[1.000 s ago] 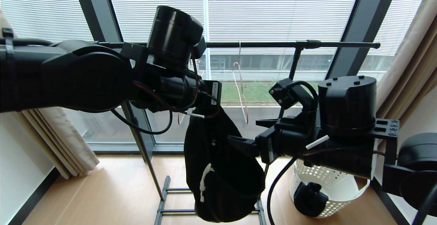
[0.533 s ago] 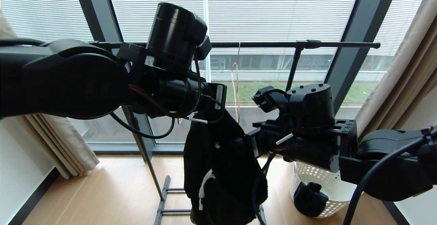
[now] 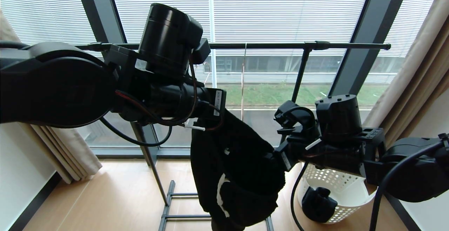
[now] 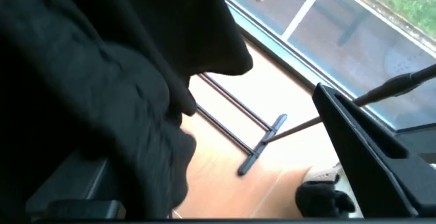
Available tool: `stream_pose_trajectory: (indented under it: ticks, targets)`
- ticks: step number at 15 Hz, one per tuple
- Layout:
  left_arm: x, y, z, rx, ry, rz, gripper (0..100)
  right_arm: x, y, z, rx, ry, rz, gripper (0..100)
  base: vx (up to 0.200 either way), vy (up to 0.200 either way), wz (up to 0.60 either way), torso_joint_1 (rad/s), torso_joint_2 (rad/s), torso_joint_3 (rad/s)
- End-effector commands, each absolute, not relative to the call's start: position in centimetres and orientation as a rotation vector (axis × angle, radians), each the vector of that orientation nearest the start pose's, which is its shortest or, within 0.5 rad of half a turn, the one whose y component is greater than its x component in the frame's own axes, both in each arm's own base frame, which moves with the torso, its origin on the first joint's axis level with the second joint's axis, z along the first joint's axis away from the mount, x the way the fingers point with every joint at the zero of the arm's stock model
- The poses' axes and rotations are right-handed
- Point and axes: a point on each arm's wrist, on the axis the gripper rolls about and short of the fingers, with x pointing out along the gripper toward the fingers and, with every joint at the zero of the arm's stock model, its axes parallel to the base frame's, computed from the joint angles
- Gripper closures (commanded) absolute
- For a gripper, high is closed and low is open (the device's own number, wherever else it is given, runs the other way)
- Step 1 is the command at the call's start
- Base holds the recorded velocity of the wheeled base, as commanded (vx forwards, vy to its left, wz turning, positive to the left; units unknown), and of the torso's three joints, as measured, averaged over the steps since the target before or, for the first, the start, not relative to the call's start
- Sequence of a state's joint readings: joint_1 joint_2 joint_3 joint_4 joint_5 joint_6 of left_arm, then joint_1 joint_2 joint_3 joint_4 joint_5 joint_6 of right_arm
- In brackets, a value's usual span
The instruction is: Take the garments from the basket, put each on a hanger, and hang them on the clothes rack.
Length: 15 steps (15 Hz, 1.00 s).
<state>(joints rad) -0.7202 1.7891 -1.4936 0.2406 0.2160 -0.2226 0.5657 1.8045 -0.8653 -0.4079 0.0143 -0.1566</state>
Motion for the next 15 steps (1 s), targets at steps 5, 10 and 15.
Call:
stream_pose_trajectory:
  ticks: [5, 10, 15]
  targets:
    - [25.96, -21.90, 26.11, 0.032, 0.539, -0.429, 100, 26.90, 15.33, 14.28, -0.357, 0.464, 0.640, 0, 0.000, 0.000, 0.00, 0.000, 0.00, 0.000]
    - [25.96, -21.90, 26.11, 0.032, 0.539, -0.429, 100, 27.09, 15.49, 14.02, -0.357, 0.472, 0.644, 100, 0.000, 0.000, 0.00, 0.000, 0.00, 0.000]
    - [25.88, -21.83, 25.57, 0.042, 0.556, -0.428, 100, 27.69, 15.76, 14.44, -0.350, 0.454, 0.635, 100, 0.000, 0.000, 0.00, 0.000, 0.00, 0.000]
